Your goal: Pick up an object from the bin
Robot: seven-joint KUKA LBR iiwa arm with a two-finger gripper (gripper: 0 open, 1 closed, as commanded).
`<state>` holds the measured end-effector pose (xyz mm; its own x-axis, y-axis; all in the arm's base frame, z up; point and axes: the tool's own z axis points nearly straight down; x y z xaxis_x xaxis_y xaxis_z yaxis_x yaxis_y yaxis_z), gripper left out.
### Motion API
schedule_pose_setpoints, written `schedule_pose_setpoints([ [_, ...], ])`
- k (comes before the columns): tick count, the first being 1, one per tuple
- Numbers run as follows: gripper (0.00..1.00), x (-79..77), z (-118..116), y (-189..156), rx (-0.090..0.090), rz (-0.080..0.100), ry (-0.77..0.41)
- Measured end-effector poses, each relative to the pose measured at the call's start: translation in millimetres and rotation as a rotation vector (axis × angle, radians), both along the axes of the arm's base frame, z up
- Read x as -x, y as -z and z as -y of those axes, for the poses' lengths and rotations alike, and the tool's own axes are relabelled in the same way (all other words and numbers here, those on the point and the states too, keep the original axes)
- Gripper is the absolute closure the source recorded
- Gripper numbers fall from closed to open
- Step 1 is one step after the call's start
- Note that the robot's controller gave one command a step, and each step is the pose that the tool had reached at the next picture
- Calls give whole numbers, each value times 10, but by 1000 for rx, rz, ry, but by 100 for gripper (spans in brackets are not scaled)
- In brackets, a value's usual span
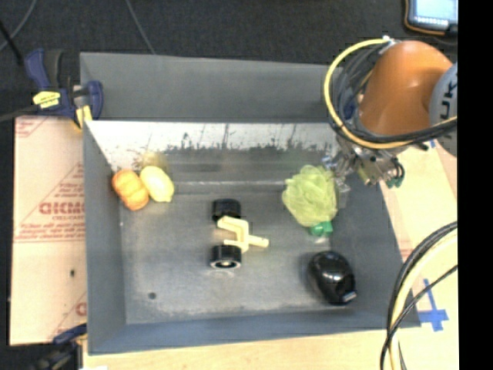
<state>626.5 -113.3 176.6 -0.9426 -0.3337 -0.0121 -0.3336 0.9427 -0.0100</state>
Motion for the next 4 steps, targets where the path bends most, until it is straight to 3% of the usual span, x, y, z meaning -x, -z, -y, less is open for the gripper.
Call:
schedule_pose_setpoints([
  [1,100,-10,54,-607,0,-2,6],
  [2,100,-58,-45,-1119,1,3,14],
  [3,100,-72,-77,-1237,1,5,13],
  [4,100,13,48,-1045,0,9,48],
])
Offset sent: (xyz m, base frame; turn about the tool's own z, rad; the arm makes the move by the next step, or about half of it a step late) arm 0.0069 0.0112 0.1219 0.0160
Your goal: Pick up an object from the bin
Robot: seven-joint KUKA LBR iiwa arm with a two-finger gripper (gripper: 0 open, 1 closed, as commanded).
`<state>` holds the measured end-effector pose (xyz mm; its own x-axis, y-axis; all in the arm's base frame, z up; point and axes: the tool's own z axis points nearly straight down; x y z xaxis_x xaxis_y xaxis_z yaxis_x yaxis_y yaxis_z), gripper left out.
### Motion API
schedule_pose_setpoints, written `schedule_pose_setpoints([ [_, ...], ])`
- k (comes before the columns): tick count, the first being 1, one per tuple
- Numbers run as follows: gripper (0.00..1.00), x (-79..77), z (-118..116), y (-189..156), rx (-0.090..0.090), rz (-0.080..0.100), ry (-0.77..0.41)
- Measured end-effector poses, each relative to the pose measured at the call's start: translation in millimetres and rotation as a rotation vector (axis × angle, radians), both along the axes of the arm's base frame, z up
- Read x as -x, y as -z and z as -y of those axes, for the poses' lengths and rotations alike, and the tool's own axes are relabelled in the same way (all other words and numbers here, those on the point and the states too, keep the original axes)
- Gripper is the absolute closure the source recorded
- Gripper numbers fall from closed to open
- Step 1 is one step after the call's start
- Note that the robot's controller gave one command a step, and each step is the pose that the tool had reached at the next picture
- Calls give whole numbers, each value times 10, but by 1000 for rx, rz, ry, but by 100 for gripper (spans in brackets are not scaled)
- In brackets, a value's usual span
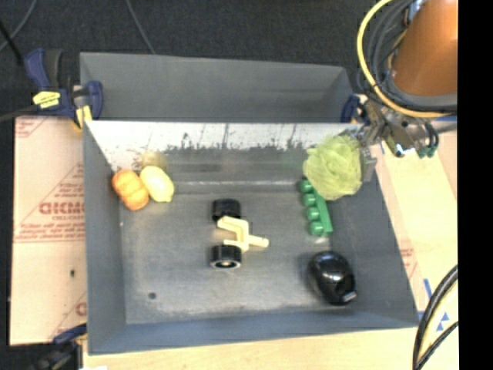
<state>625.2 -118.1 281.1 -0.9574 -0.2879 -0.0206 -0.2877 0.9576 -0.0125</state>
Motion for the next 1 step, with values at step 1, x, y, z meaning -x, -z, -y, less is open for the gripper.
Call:
schedule_pose_setpoints([
  [1,100,11,-207,574,0,5,98],
])
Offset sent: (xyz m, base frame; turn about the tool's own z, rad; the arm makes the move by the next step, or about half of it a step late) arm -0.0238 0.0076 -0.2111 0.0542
